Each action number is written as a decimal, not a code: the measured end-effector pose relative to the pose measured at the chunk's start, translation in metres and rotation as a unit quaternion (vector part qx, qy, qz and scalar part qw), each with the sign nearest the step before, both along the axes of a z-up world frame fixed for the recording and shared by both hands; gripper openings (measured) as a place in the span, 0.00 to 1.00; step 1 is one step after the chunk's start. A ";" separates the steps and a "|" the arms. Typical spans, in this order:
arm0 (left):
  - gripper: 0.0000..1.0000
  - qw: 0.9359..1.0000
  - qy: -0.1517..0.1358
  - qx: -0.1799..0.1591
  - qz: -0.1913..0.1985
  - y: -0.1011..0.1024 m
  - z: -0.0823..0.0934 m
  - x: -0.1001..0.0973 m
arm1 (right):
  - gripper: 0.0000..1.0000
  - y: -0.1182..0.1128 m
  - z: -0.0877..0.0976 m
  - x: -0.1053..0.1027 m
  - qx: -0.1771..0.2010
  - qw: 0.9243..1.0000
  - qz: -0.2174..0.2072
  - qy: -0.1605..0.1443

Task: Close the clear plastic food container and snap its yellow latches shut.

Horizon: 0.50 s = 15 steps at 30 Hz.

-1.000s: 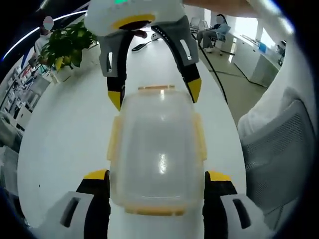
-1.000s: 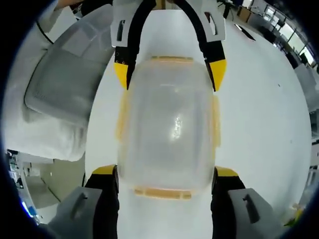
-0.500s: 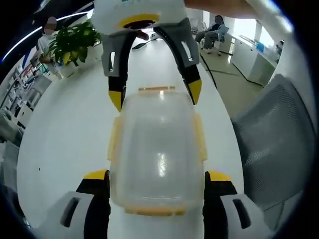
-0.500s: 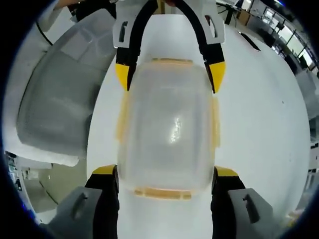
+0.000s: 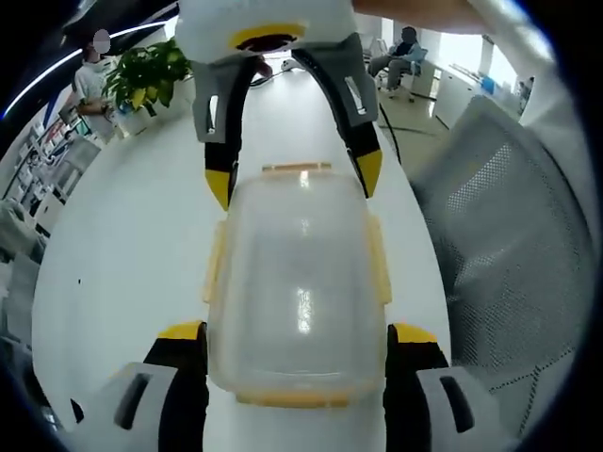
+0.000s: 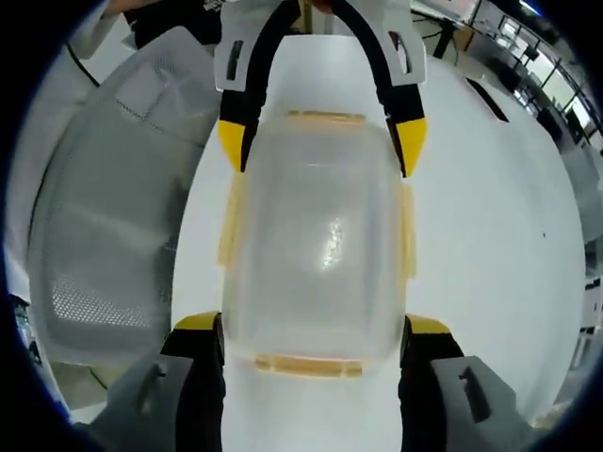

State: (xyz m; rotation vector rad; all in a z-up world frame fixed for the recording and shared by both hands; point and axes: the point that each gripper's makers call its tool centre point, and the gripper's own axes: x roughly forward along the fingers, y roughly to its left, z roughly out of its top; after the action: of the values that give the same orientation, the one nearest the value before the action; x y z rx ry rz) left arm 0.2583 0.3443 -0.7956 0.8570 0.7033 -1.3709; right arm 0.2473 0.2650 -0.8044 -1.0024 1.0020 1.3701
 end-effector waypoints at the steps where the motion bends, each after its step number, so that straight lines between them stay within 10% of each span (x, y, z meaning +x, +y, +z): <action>1: 0.73 1.000 0.001 -0.005 0.003 0.003 0.000 0.000 | 0.73 0.002 0.000 0.000 -0.002 1.000 0.001 0.000; 15: 0.73 1.000 0.003 -0.016 -0.009 0.009 0.000 0.006 | 0.73 0.008 -0.001 0.006 -0.020 1.000 -0.002 0.000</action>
State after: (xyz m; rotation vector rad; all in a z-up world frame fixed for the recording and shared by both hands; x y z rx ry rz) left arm 0.2644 0.3531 -0.7955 0.8349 0.6781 -1.3973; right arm 0.2530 0.2732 -0.8053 -1.0301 1.0348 1.3509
